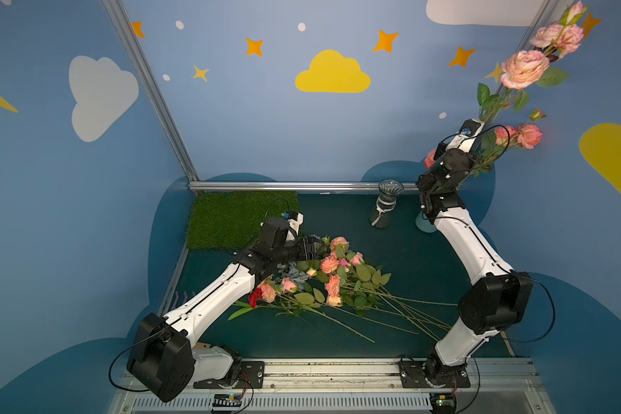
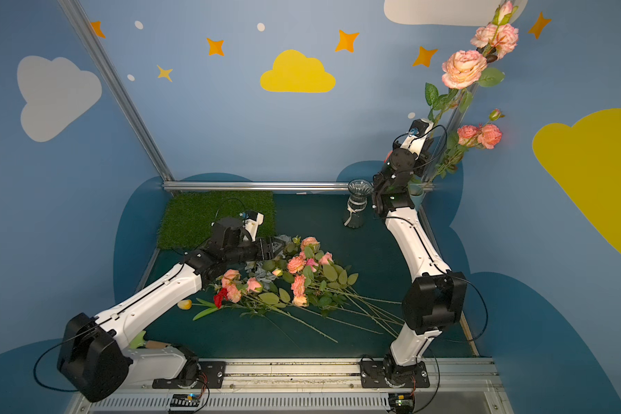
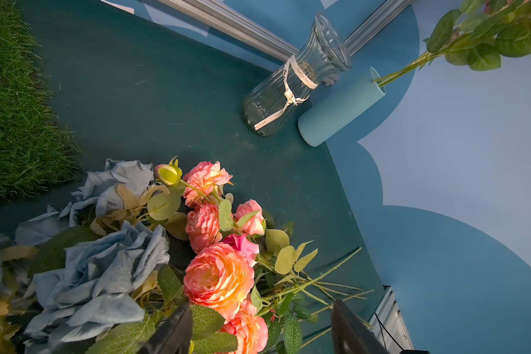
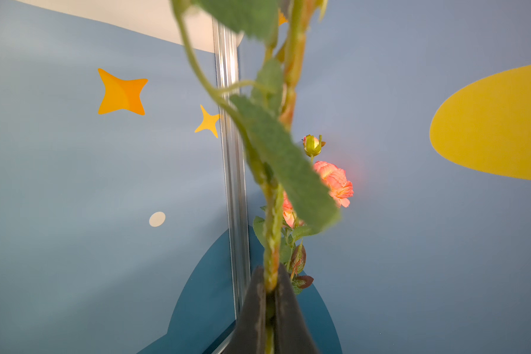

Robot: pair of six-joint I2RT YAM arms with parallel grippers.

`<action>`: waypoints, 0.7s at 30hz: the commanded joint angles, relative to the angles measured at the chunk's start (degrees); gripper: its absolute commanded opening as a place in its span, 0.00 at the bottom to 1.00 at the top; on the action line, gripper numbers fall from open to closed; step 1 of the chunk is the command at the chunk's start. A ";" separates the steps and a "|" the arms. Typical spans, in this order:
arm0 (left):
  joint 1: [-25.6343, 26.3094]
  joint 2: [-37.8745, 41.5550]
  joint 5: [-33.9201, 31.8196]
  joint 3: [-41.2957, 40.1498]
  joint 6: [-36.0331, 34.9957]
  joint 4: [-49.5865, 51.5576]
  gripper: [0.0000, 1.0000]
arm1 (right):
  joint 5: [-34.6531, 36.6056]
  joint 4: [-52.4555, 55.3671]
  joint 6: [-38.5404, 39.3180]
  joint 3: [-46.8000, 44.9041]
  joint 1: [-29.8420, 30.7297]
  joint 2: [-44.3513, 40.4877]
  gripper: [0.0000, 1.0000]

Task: Place the pink flowers into the vase
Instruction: Place the flower in the vase.

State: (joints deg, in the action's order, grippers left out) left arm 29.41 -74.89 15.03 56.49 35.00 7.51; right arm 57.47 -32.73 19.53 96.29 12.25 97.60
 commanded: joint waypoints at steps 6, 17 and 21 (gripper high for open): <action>0.38 0.80 0.76 -0.68 0.06 -1.43 0.72 | -0.70 -4.48 2.50 2.58 -0.54 -2.54 0.00; 0.31 0.69 0.62 -0.59 -0.28 -1.19 0.72 | 0.11 -3.63 -1.58 0.68 -2.48 0.74 0.00; 0.30 0.62 0.44 -0.47 -0.43 -0.87 0.72 | 0.90 -3.19 -4.76 -0.40 -3.43 3.51 0.00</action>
State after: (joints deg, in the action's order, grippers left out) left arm 29.65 -74.89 15.05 56.01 34.98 6.81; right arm 57.28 -35.09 17.17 96.99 9.47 98.72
